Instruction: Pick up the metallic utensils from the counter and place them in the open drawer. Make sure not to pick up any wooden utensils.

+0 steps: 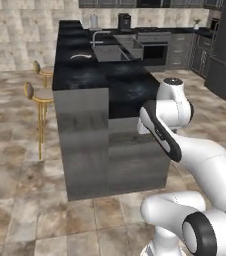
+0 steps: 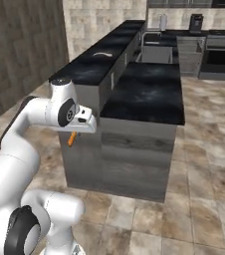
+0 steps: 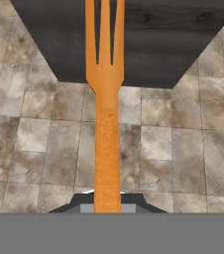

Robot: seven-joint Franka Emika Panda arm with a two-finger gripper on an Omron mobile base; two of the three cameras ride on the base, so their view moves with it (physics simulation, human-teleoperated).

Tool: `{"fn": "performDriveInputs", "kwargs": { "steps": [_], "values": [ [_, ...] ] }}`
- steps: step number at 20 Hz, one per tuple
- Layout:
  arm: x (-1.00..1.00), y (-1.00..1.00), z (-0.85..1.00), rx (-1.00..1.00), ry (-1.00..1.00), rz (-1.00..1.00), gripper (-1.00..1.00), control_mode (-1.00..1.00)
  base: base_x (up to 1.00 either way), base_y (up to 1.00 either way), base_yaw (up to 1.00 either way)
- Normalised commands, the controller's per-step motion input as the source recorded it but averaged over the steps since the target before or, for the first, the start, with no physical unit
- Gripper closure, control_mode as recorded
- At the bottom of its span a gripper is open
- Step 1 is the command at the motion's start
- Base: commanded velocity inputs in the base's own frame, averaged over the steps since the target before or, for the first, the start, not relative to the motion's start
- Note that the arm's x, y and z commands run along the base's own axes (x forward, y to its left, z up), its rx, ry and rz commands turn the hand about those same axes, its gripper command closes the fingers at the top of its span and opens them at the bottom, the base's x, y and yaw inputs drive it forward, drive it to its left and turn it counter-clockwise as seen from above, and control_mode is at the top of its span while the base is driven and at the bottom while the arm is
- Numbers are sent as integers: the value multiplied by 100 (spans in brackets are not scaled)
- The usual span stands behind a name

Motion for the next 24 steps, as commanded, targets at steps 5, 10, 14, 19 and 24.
{"fn": "performDriveInputs", "kwargs": {
  "steps": [5,10,14,19,24],
  "values": [
    [0,0,0,0,0,0,100,100,5,-100,-3],
    [0,0,0,0,0,0,100,100,17,-100,-9],
    [0,0,0,0,0,0,100,100,32,-100,-16],
    [0,0,0,0,0,0,100,100,44,-100,-23],
    [0,0,0,0,0,0,100,100,83,-94,-10]
  ]
}}
